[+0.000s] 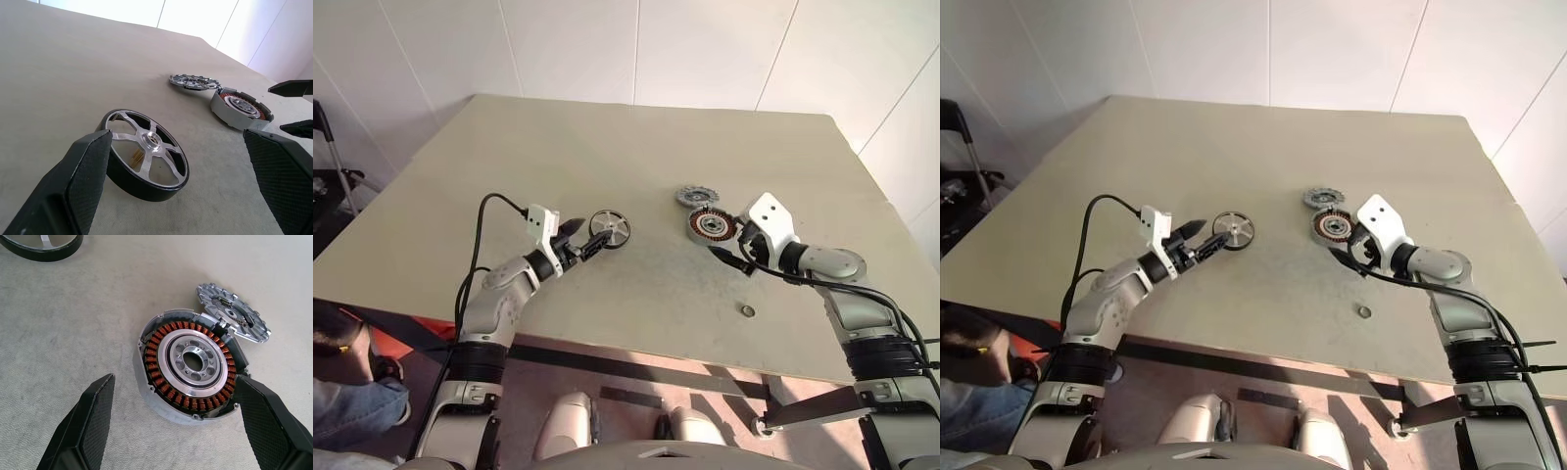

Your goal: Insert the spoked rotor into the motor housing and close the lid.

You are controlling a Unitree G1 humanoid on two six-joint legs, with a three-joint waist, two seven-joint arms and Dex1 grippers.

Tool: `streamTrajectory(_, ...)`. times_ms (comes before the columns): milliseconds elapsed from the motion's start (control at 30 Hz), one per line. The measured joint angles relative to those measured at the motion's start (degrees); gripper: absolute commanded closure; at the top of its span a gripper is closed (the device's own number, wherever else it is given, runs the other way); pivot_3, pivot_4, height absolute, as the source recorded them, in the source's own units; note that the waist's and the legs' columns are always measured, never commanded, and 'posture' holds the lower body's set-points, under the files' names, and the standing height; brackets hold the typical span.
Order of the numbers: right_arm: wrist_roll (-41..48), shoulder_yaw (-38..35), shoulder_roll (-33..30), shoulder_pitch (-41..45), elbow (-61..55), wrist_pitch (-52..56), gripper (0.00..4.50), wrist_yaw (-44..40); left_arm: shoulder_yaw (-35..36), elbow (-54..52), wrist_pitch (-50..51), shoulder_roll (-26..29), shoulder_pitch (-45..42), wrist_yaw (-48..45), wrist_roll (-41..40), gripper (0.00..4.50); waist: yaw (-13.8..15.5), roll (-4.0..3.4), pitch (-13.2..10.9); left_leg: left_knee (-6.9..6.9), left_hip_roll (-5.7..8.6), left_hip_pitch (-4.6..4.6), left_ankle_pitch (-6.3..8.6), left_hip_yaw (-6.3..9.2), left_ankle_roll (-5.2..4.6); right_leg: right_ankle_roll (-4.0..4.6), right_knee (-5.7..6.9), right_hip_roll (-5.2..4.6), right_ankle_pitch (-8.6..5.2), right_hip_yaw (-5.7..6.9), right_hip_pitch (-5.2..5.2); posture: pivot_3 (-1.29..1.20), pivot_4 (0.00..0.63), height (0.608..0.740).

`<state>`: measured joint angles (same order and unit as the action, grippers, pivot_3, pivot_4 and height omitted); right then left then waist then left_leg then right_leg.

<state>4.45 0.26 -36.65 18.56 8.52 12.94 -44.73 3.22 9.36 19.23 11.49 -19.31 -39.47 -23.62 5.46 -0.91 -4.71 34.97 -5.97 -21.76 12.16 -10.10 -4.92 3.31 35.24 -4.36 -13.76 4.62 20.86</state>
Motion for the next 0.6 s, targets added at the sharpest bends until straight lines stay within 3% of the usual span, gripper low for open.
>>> streamTrajectory(600, -1.0, 0.93, 0.25, 2.58, -0.01, 2.88, 0.1, 0.8, -0.14, 0.04, -0.03, 0.02, -0.2, 0.01, 0.2, 0.0, -0.02, 0.0, 0.0, 0.0, 0.0, 0.0, 0.0, 0.0, 0.0, 0.0, 0.01, 0.0, 0.0, 0.0, 0.0, 0.0, 0.0, 0.74)
